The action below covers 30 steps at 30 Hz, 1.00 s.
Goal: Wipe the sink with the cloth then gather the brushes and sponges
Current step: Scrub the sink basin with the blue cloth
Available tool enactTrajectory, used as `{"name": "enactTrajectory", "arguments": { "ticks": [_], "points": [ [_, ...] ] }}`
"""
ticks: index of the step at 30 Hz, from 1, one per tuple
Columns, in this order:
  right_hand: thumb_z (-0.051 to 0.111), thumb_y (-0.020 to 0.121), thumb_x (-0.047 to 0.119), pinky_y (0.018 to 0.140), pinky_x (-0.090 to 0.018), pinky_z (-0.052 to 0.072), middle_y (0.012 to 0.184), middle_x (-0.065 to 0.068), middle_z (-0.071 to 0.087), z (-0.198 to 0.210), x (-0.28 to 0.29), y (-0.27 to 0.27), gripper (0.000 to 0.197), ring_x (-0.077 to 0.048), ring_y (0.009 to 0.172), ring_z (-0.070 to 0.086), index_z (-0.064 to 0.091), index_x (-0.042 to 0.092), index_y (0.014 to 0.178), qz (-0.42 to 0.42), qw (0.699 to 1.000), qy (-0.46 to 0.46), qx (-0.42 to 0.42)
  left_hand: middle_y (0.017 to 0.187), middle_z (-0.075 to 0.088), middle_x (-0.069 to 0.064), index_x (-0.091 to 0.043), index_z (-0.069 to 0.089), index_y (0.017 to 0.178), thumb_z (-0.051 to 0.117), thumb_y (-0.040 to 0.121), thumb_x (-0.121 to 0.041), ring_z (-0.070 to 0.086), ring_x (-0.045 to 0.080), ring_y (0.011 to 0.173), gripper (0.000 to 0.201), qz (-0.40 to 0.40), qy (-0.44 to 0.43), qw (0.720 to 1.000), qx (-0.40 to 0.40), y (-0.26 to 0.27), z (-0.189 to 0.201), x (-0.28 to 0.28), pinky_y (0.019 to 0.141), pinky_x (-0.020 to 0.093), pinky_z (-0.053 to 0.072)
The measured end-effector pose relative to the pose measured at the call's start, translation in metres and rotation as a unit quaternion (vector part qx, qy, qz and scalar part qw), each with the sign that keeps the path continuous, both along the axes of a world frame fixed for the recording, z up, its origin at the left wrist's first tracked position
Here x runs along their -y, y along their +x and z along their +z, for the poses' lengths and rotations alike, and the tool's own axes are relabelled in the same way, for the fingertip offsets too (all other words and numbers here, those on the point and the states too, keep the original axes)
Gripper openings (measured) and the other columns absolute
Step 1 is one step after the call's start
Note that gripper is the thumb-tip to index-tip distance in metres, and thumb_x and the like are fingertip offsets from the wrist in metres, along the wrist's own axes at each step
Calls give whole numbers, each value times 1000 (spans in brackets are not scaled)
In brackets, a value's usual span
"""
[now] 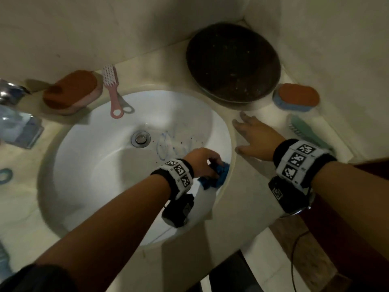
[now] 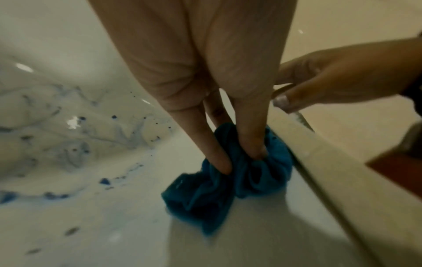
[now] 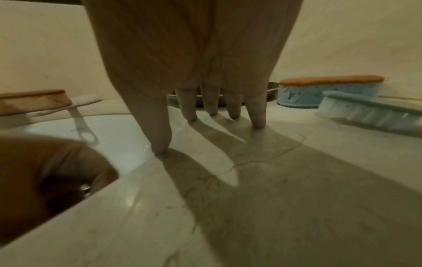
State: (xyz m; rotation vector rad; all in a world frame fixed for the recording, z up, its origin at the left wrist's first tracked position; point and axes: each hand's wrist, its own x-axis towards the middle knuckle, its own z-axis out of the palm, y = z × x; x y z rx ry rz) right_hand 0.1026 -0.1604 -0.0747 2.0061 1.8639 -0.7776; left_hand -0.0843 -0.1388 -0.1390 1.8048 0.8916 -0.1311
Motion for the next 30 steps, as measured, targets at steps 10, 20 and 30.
{"name": "enactTrajectory", "arguments": {
  "ticks": [10,20,30],
  "points": [
    [73,77,38,117,-37,19,159,-9,-7,4,-7,2,102,-32,146,7,5,21,151,25,999,-33,19,98,69,4,-12,72,95,75,71,-3,59,12,88,25,-66,6,997,-43,-14,2,3,79,17,45],
    [74,75,38,117,-38,19,160,-7,-6,2,-6,4,102,-29,147,7,7,23,151,19,999,-20,16,83,67,2,-7,70,93,73,74,1,59,4,61,21,-95,-101,983,-118,-29,-7,6,56,12,52],
    [72,76,42,117,-39,22,159,-8,-7,-7,-8,9,103,-31,147,7,4,22,151,35,999,-19,24,100,65,5,-9,68,104,71,79,-5,56,10,90,25,39,-40,998,12,-13,-5,12,77,18,45]
  ]
}}
